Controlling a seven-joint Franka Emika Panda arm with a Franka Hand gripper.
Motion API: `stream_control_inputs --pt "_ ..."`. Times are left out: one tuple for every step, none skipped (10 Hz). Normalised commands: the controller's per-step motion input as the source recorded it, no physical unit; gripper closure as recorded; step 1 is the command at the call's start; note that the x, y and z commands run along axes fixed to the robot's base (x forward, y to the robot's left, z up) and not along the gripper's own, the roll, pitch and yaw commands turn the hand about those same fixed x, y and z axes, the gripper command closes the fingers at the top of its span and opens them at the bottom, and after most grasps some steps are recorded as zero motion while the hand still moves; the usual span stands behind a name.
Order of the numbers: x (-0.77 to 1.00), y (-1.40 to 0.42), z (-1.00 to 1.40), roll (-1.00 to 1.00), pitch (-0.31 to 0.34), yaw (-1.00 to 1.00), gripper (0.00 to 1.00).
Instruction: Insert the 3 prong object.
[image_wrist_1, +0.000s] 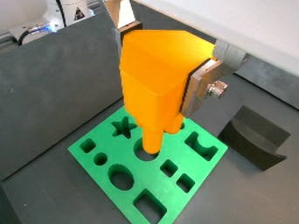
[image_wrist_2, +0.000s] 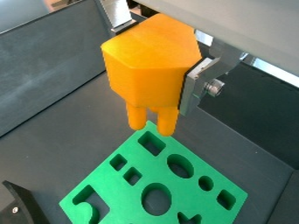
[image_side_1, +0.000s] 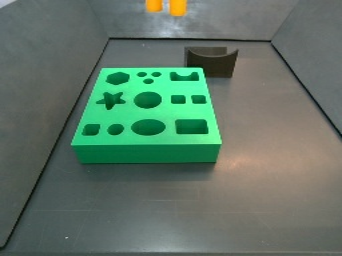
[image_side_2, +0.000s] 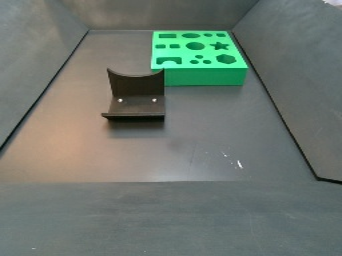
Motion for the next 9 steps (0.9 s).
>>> stream_control_inputs --pt "-0.18 0.09 -0.1 0.0 -0.047 -0.03 1.0" --pt "-0.15 0.75 -1.0 0.05 -0.069 -0.08 1.0" --pt "0.2 0.9 -1.0 0.04 0.0 0.0 1.0" --pt "-0.1 1.0 -1.0 0.07 -0.036 0.0 1.0" --pt "-0.27 0.99 -1.0 0.02 -0.087 0.0 1.0" --pt "-0.1 0.8 -0.77 -0.03 -0.134 0.07 1.0" --pt "-0.11 0.59 -0.71 -0.04 -0.087 0.0 1.0" --pt "-0.27 0.64 -0.79 -0.11 -0.106 -0.08 1.0" --pt "-0.18 0.52 -0.79 -0.07 -0.084 -0.11 1.0"
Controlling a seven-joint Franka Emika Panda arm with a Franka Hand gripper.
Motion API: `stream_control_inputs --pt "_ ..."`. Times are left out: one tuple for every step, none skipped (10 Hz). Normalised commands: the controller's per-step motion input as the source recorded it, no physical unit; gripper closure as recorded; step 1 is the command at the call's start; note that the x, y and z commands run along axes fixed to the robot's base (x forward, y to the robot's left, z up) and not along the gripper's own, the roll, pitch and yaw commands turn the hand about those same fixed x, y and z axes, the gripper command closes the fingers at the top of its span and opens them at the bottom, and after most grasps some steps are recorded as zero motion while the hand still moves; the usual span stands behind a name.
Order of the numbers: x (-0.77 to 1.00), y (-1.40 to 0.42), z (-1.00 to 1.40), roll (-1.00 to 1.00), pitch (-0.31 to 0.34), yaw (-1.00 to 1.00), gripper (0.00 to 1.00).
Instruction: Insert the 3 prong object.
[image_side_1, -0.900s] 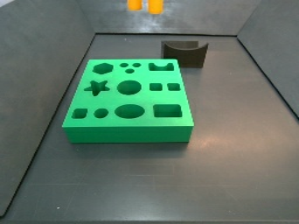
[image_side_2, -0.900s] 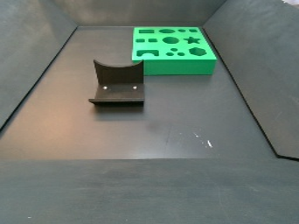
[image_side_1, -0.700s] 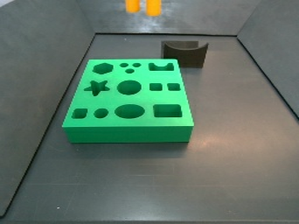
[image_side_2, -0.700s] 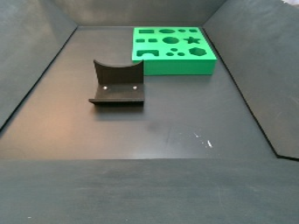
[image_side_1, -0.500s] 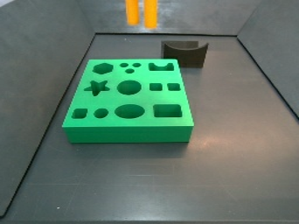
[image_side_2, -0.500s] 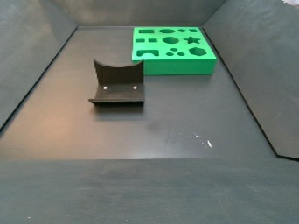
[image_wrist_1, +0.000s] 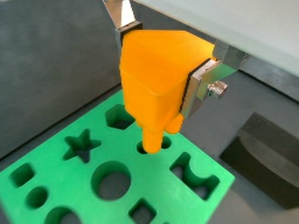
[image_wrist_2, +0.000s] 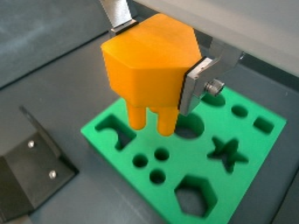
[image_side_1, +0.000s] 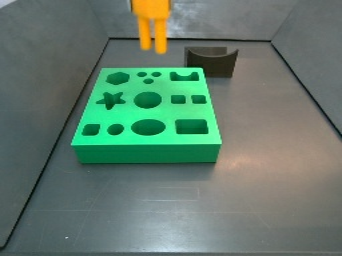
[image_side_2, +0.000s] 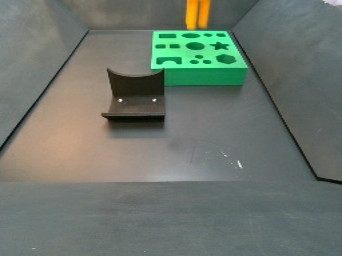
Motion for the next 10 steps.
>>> stream_control_inputs --pt "-0.17 0.28 -0.64 -0.05 -0.066 -0.21 1.0" --pt "0.0 0.08 -0.55 -0.08 -0.069 -0.37 1.0" --pt "0.0 0.06 -0.49 -0.06 -0.051 -0.41 1.0" --pt "-0.08 0.03 -0.44 -0.04 -0.091 -0.3 1.0" --pt "-0.08 0.04 -0.36 -0.05 -0.083 -0.22 1.0" --pt "-0.07 0.03 -0.27 -0.02 -0.043 -0.21 1.0" --pt "0.0 0.07 -0.18 0.0 0.0 -0.25 1.0" --pt "0.0 0.1 -0.18 0.0 0.0 -0.45 1.0" --pt "-0.01 0.1 -0.15 0.0 0.0 -0.47 1.0" --pt "0.0 0.08 -0.13 0.0 0.0 -0.48 1.0"
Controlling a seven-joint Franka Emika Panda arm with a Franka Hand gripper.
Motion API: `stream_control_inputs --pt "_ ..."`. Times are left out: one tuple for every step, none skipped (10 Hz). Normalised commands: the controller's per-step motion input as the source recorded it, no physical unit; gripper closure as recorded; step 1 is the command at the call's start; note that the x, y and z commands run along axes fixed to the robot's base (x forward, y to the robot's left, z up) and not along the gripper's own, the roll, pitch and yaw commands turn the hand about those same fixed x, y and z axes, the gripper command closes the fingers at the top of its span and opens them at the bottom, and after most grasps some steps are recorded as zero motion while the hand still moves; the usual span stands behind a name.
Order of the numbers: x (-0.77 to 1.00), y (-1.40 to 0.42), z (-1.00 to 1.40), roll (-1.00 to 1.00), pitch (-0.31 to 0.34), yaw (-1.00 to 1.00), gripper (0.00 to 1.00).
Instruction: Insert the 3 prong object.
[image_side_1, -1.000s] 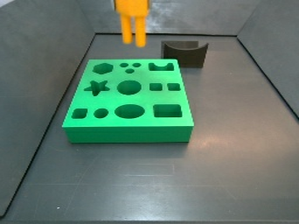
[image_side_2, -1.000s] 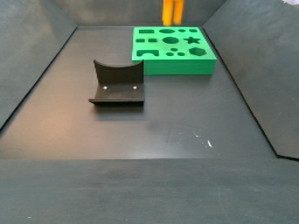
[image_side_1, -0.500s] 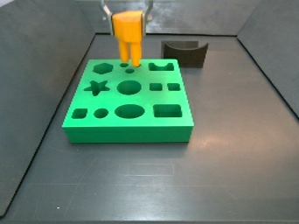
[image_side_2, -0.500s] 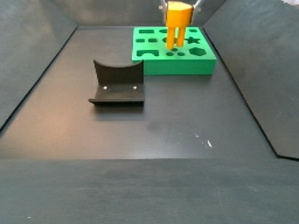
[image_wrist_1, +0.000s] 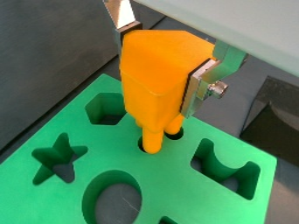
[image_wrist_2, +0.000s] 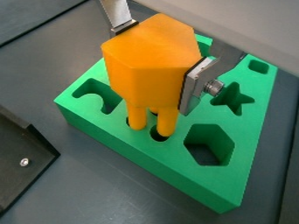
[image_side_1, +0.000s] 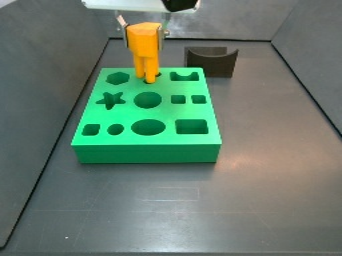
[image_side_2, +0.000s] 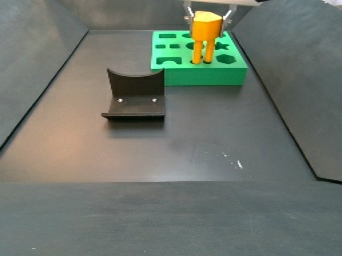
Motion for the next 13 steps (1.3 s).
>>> stream_control_inputs --pt "0.0 0.09 -0.12 0.0 0.014 -0.5 1.0" --pt "0.01 0.0 -0.12 0.0 0.006 -0.69 1.0" --pt "0.06 0.0 -0.11 0.0 0.0 -0.85 1.0" --pt "0.1 0.0 -0.09 -0.02 0.0 -0.85 1.0" --pt "0.12 0.0 -0.12 0.0 0.0 -0.79 1.0" --pt "0.11 0.0 -0.12 0.0 0.0 -0.64 1.0" --pt "0.11 0.0 -0.18 0.0 0.0 -0.25 1.0" --pt "0.06 0.0 -0.24 0.0 0.0 -0.05 1.0" --pt "0.03 0.0 -0.23 0.0 0.0 -0.05 1.0" --pt "0.0 0.0 -0.27 0.0 -0.084 -0.03 1.0" --pt "0.0 0.0 -0.39 0.09 -0.203 0.0 1.0" --pt "0.0 -0.06 -0.37 0.23 -0.193 0.0 1.0" --pt "0.0 -0.07 -0.29 0.22 -0.137 0.03 1.0"
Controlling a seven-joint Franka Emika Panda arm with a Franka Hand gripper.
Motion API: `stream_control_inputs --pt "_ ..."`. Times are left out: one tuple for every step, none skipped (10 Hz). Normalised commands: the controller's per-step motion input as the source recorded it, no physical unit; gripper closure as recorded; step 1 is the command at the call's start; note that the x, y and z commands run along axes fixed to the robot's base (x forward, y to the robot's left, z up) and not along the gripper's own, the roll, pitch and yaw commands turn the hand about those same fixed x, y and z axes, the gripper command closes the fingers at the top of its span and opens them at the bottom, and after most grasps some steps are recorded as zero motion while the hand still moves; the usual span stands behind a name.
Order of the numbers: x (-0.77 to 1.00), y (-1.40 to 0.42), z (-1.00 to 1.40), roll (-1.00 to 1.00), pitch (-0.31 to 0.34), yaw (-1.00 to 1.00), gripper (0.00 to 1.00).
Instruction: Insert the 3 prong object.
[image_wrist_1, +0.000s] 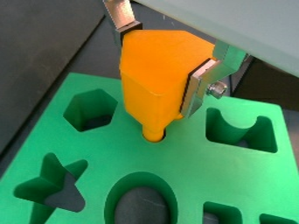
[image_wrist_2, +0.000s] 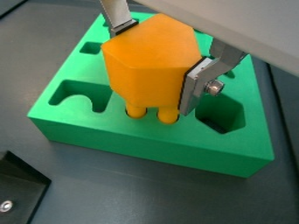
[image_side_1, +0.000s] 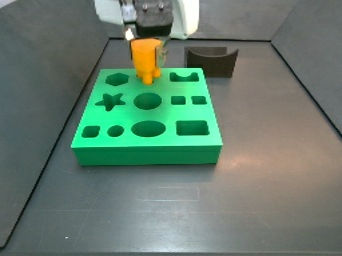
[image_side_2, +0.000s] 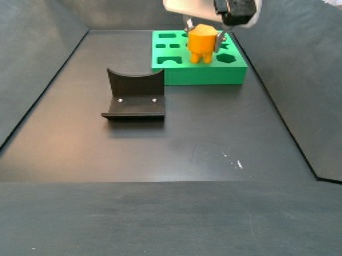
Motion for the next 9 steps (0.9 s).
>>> stream_control_inputs --pt "0.0 -0.05 -0.3 0.19 -0.159 0.05 1.0" --pt "0.0 -0.09 -0.31 0.27 -0.104 0.0 1.0" --pt "0.0 -0.11 -0.37 0.43 -0.076 0.06 1.0" --pt "0.0 0.0 -0.38 0.18 -0.03 0.04 1.0" --pt "0.0 0.0 -0.39 0.0 -0.034 0.07 1.0" --pt "0.0 0.0 -0.38 0.0 -0.081 0.01 1.0" --pt "0.0 0.0 -0.02 -0.02 -0.081 0.0 1.0" --pt "0.0 0.02 0.0 -0.03 0.0 0.0 1.0" --pt "0.0 0.0 0.0 0.0 0.0 0.0 1.0"
